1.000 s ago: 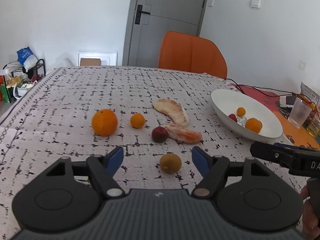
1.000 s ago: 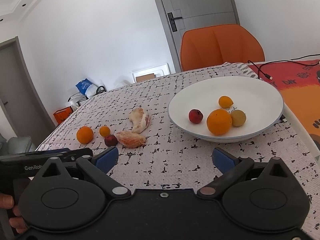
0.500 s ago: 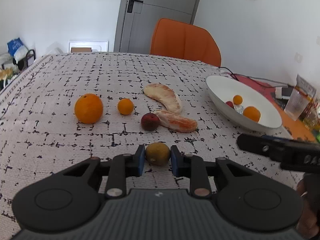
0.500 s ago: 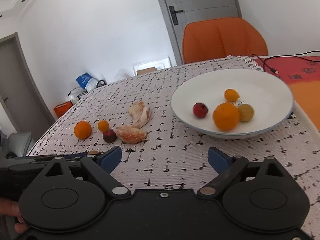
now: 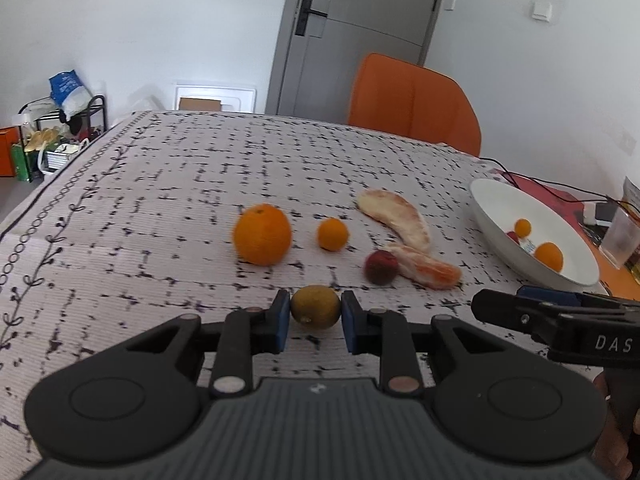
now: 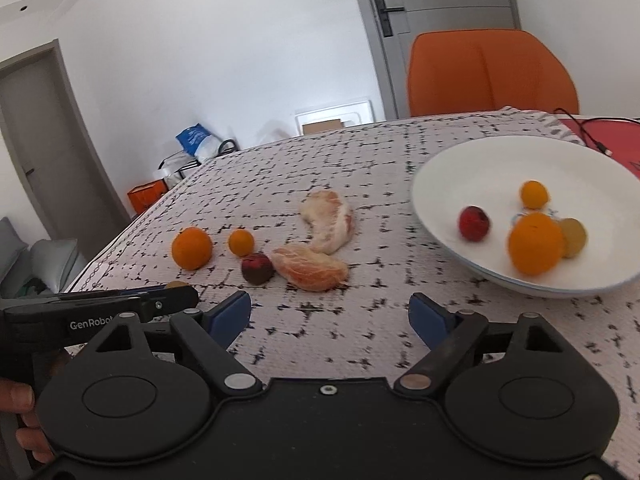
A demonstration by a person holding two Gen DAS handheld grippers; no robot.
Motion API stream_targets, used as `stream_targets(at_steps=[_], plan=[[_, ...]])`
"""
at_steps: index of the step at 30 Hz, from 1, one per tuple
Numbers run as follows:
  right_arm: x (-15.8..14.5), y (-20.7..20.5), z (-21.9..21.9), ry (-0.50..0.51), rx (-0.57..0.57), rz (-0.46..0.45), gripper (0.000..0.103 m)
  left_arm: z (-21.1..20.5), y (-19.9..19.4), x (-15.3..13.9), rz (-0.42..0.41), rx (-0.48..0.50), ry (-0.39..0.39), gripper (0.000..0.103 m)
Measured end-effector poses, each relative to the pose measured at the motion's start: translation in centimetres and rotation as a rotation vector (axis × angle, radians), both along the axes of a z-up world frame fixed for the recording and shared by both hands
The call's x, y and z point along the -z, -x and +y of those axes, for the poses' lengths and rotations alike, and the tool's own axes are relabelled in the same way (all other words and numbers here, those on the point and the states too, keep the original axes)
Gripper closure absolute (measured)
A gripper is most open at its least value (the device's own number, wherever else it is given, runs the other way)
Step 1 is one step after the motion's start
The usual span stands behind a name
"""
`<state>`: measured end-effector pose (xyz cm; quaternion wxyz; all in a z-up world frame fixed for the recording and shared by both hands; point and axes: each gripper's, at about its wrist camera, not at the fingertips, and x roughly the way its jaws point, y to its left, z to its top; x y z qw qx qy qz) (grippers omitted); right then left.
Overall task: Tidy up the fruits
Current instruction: 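Lower the right tool onto the peeled pomelo segment and close while the left tool holds its fruit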
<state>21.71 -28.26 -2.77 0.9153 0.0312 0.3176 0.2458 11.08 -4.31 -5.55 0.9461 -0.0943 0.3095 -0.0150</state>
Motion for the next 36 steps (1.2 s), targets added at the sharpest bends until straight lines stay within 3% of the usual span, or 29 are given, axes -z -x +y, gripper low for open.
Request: stream_targets(at_steps=[27,32,34,36], plan=[[0.0,-3.2,3.9,0.021,-0.061,-0.004,0.025,4.5,0.3,-0.5,-0.018,-0.104,0.002,0.077],[0.3,-3.3,3.9,0.037,-0.053,-0.009,0.037,4.6,0.5,-0.6,-0.022,-0.106,0.001,0.077],[0.2,-3.2,3.7,0.048,-0.044,-0.01,0.055,4.5,0.7,-0.6,-0.024,-0.104,0.002,0.077],[0.2,-3.2,3.2,0.043,-0.031,0.006,0.062,4.4,0.7,-0.6,-0.025,-0.102,0.005,0.077]])
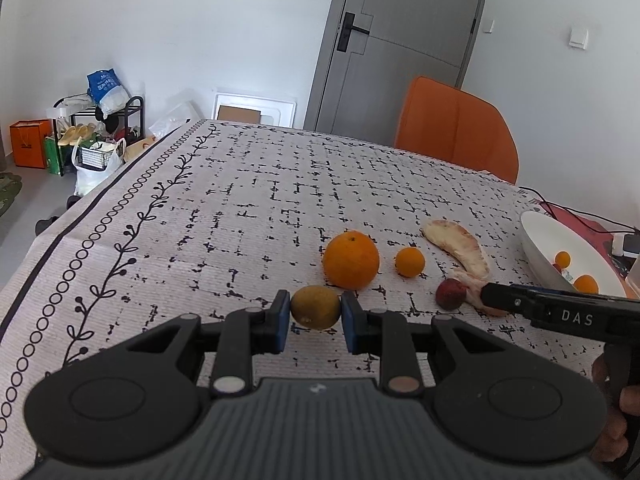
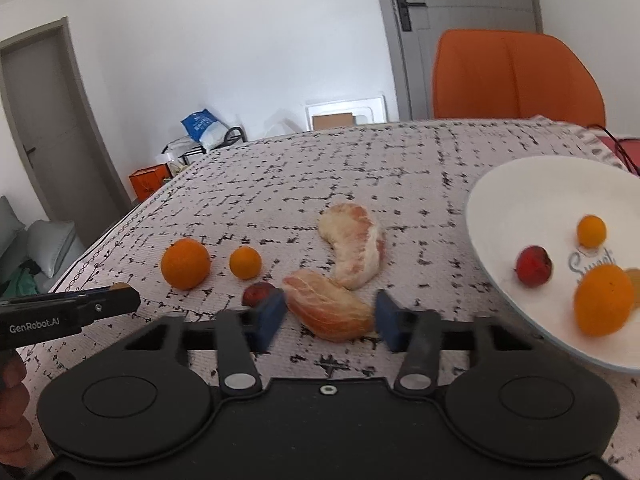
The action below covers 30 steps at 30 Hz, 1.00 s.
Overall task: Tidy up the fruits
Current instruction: 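Lower the right tool onto the peeled pomelo segment and close while the left tool holds its fruit, then carry the pomelo segment with the right tool while the left tool carries its fruit to the white bowl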
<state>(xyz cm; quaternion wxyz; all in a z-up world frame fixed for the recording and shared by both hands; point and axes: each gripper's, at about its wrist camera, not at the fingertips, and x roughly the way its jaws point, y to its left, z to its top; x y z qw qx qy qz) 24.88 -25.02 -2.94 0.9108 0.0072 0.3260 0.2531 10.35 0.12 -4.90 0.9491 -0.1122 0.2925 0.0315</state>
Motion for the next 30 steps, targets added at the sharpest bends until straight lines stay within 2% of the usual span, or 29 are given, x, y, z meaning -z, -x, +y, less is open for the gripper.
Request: stream_targets(at_steps=[2,8,13,19,30], plan=[[-0.1,0.1,-0.3,-0.016,-0.007,0.022,0.065,-0.1,0.0,-0.1,-0.004,0.005,0.002,0.077],[-0.3,1.0,-0.3,-0.023,-0.034,0.031,0.065,-0.2,0.2,-0.1,-0.008,0.015,0.003,0.077],[-0.2,0.4,-0.3,-0.021,-0.003,0.024,0.063,0.2,0.2,-0.5,-0.017,0.006,0.002,0.077],[0.0,-0.3,0.6,-0.016,-0.029,0.02,0.057,0.8,0.0,-0.7,-0.019,-0.007,-0.001,0.077],[0.4,-1.4,2.2,0.007,-0.042,0.011,0.054,1.8,0.1,-0.5,-0.016,-0.027,0.005,0.077]])
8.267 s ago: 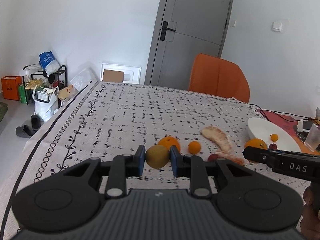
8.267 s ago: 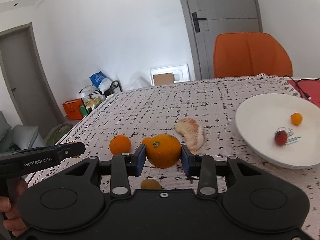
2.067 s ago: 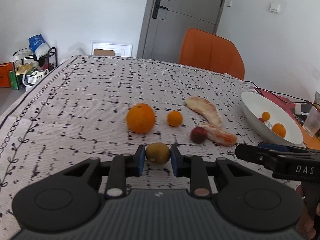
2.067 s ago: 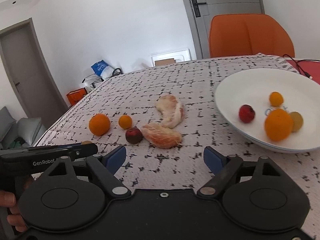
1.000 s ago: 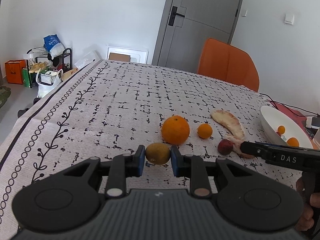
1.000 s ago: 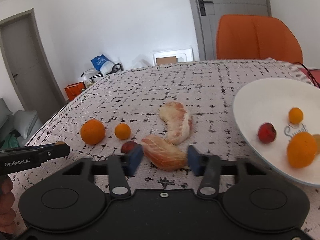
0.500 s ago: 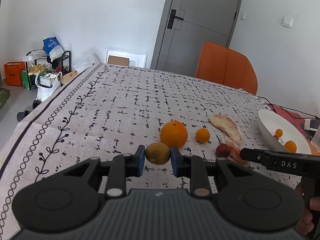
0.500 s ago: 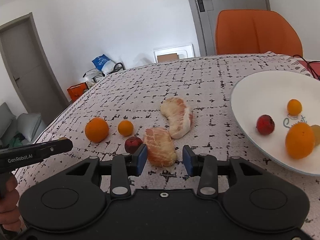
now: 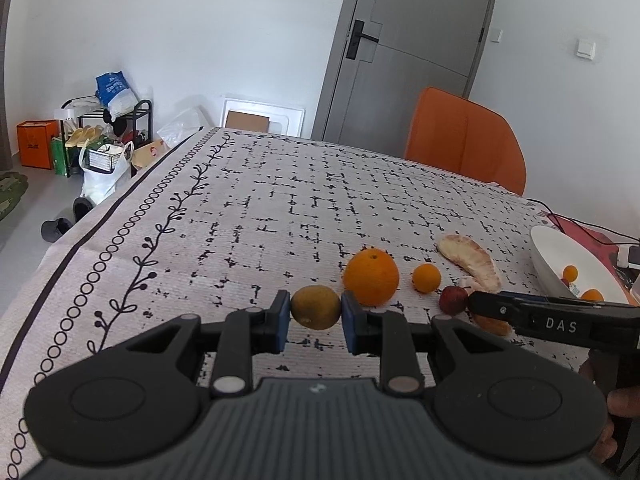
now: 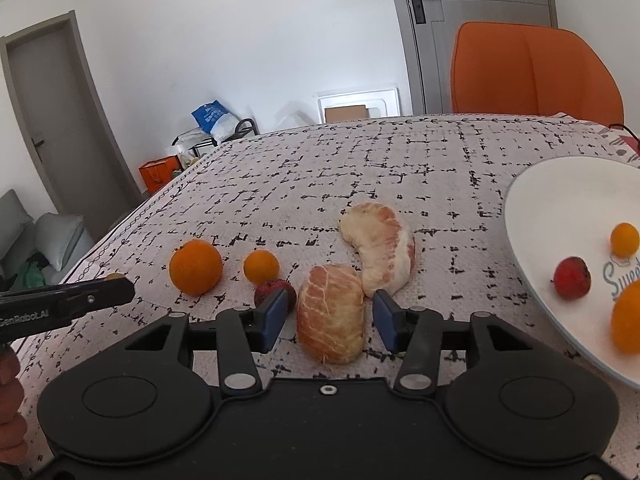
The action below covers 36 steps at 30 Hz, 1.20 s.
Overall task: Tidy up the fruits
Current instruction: 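Carry the pomelo segment with the right tool while the left tool carries its fruit to the white bowl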
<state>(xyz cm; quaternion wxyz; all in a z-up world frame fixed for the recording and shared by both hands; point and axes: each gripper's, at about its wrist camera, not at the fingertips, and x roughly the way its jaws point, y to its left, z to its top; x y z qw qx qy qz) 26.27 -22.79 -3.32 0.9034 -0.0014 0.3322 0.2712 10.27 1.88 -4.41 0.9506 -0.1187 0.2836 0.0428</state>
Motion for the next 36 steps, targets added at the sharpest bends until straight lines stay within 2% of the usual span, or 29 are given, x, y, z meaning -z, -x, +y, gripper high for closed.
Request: stream_targets(at_steps=[3,5,6,7,14,36], plan=[[0.1,0.0,0.2,0.003,0.002,-0.005,0.054,0.1,0.2,-0.1,-0.001,-0.004,0.0,0.077],[0.1,0.1,0.1,0.008,0.002,-0.008,0.062,0.1,0.3,-0.2,-0.005,-0.002,-0.003,0.077],[0.1,0.2,0.0,0.01,0.005,-0.007,0.069,0.0,0.4,-0.3,-0.006,0.0,-0.004,0.077],[0.0,0.3,-0.2,0.004,0.003,-0.001,0.07,-0.1,0.5,-0.4,-0.007,0.002,-0.004,0.077],[-0.8,1.6,-1.7,-0.02,0.023,0.003,0.071,-1.3,0.9,-1.2,-0.031,0.03,-0.005,0.077],[-4.6,4.4,-9.3,-0.104,0.163,-0.11,0.071,-8.8,-0.5,-3.7,-0.079,0.193,-0.06,0.077]])
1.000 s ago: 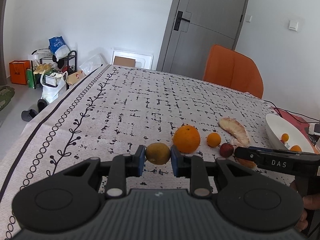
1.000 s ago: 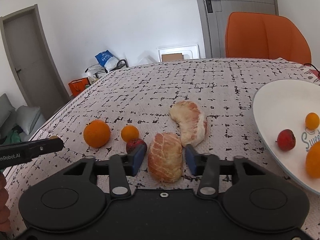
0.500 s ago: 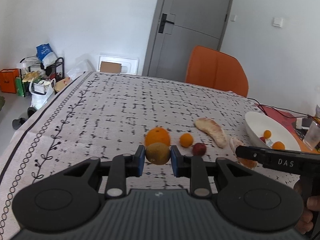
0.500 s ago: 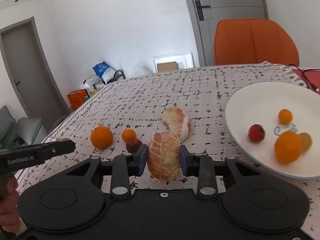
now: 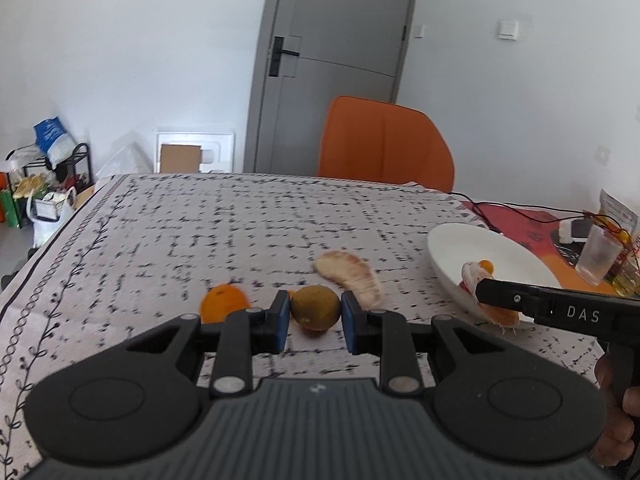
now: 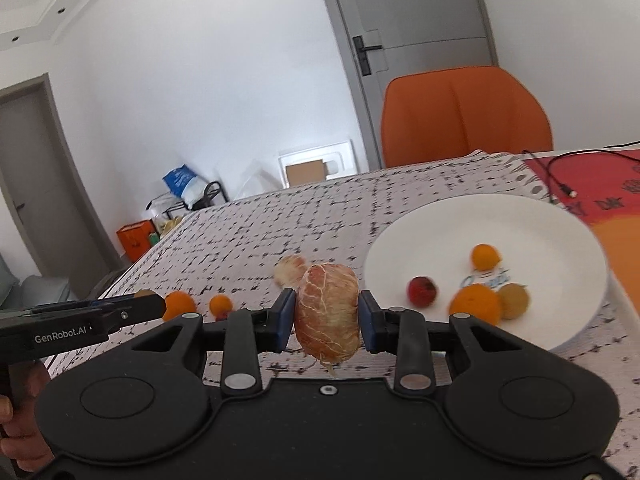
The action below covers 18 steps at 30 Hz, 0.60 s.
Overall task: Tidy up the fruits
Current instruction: 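Carry the pomelo segment with the right tool while the left tool carries its fruit to the white bowl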
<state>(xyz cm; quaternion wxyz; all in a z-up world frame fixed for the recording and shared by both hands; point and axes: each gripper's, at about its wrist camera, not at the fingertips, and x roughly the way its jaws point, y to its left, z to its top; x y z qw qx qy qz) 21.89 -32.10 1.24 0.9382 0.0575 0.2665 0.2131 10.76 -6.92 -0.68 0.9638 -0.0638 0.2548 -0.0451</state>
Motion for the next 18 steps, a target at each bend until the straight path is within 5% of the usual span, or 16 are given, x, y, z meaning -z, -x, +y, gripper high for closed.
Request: stream_targets(at_steps=[18], plan=[[0.0,-0.1,-5.7,-0.015,0.122,-0.025,0.071,-5.7,-2.6,-0.9,-0.028,0.131,-0.041,0.077]])
